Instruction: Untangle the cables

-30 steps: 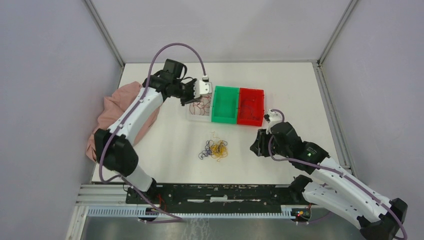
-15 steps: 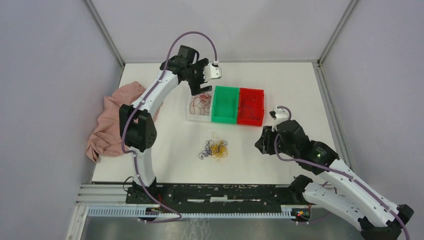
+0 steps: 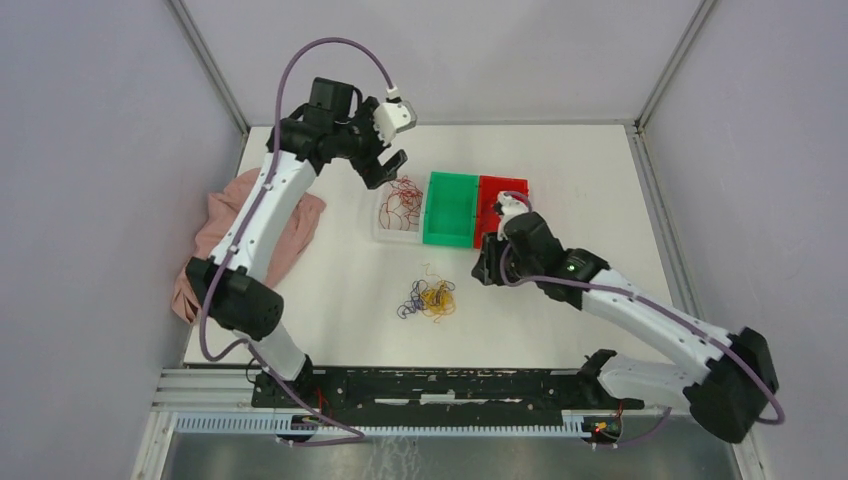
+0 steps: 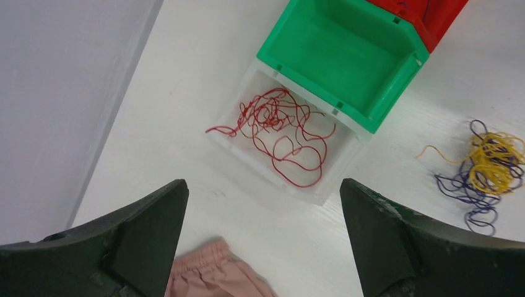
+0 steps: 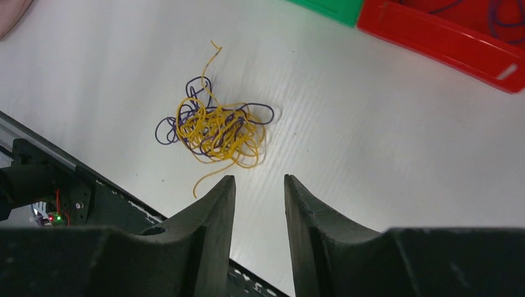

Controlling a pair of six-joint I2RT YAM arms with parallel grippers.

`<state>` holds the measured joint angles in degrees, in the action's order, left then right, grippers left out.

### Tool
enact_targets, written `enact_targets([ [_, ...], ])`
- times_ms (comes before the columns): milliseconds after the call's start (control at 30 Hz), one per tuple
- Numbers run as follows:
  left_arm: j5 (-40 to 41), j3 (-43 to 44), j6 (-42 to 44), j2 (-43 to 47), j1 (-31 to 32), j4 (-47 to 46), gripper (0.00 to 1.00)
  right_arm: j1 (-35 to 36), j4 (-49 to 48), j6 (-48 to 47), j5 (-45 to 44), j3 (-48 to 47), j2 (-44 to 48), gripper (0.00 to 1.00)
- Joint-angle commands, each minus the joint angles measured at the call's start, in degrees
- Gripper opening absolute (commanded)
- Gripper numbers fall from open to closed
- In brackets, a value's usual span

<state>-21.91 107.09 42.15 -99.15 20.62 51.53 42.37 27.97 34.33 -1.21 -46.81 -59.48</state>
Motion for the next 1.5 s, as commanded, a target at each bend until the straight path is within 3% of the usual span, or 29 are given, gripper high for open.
enact_targets([
  [0,1.19,-4.95,-9.48,7.02,-0.7,4.77,0.99,1.16,-15.48,0.85,4.98,-3.88,-11.86,0.42],
  [200,-0.62,-13.96,-11.81,13.92,-1.94,2.45,0.99,2.01,-18.19,-3.83,9.42,-13.46,-28.36,0.45],
  [533,-1.91,-20.48,-11.05,18.06,-1.99,5.38,0.99,1.49,-16.2,-8.7,15.25,-18.87,-40.1,0.4],
  [800,-3.48,-20.78,-8.53,20.73,-2.01,8.72,0.99,1.49,-14.16,-10.23,14.72,-17.21,-38.75,0.43],
  [867,-3.93,-21.03,-8.45,21.36,-1.99,9.1,0.99,1.48,-13.96,-10.13,15.33,-17.25,-38.46,0.39],
  [1033,-4.06,-22.27,-9.21,23.11,-1.98,8.09,0.99,1.49,-12.99,-9.37,15.71,-18.13,-37.03,0.09],
  [1100,-4.35,-22.8,-9.36,23.89,-1.99,7.69,0.99,1.49,-12.04,-9.26,15.71,-19.15,-35.23,0.02],
  [1300,-10.57,-28.01,-12.57,29.08,-1.99,2.93,1.0,1.49,-8.85,-7.67,17.2,-24.83,-26.18,0.0],
  [1467,-20.39,-34.33,-13.78,36.58,-1.95,-1.42,1.0,1.49,-14.69,-0.33,20.76,-25.87,-19.14,0.0],
])
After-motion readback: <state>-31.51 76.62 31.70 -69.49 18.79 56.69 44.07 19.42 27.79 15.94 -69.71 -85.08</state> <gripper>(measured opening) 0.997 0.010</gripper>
